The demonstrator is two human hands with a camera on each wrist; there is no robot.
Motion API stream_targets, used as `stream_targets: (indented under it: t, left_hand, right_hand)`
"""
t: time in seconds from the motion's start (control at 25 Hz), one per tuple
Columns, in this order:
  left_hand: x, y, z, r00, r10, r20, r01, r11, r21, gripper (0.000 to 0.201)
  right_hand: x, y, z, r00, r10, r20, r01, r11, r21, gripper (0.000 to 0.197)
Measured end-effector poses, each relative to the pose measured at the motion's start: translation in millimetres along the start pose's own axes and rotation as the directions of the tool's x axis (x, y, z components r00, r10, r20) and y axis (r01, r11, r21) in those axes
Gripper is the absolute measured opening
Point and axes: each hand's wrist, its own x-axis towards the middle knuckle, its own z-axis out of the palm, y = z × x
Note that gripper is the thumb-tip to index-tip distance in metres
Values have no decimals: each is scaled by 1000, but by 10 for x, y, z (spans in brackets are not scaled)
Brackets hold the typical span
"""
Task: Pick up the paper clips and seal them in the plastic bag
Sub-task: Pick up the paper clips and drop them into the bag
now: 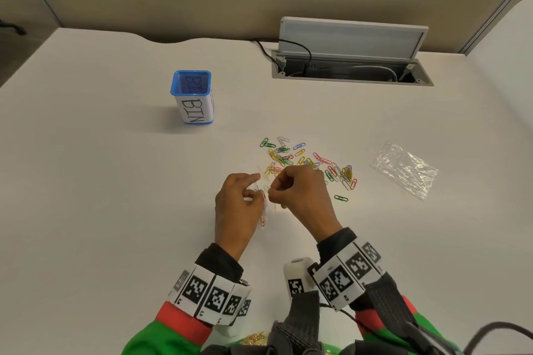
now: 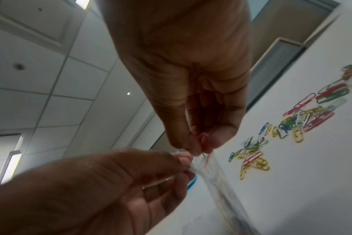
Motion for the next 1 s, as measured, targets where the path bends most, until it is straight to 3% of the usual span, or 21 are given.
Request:
stream_targets:
  t: [0.08, 0.24, 0.4, 0.44, 0.52, 0.6, 0.64, 0.72, 1.0]
  left_hand:
    - [-1, -7, 5, 1000, -4, 2, 4, 1000, -3, 32]
    - [1, -3, 36, 1000, 0, 10, 0, 1000, -3, 32]
    - [16, -20, 69, 1000, 11, 8, -11, 1000, -29, 30]
    - [23, -28, 67, 1000, 15, 9, -15, 999, -33, 30]
    - [30, -37, 63, 1000, 29, 11, -29, 999, -14, 30]
    - [37, -36, 78, 999, 36, 15, -36, 999, -7, 30]
    - [39, -37, 88, 999, 41, 17, -41, 999, -10, 29]
    - [48, -38, 113, 999, 45, 21, -44, 999, -21, 29]
    - [55, -43, 129, 999, 29, 26, -29, 1000, -10, 29]
  right_hand:
    - [15, 18, 19, 1000, 11, -11, -11, 1000, -5, 10]
    - [0, 32, -7, 1000, 18, 6, -19, 990, 143, 13]
    - [45, 239, -142, 986, 76, -147, -43, 976, 215, 13]
    - [88, 357, -205, 972, 106, -210, -70, 983, 172, 15]
    - [163, 617, -313, 962, 119, -245, -149, 983, -110, 22]
    - [185, 804, -329, 985, 114, -127, -156, 909, -388, 32]
    - [187, 862, -302, 990, 116, -79, -139, 891, -433, 36]
    - [180, 917, -258, 993, 97, -67, -116, 908, -402, 36]
    - [77, 917, -154, 996, 27, -83, -53, 946, -319, 5]
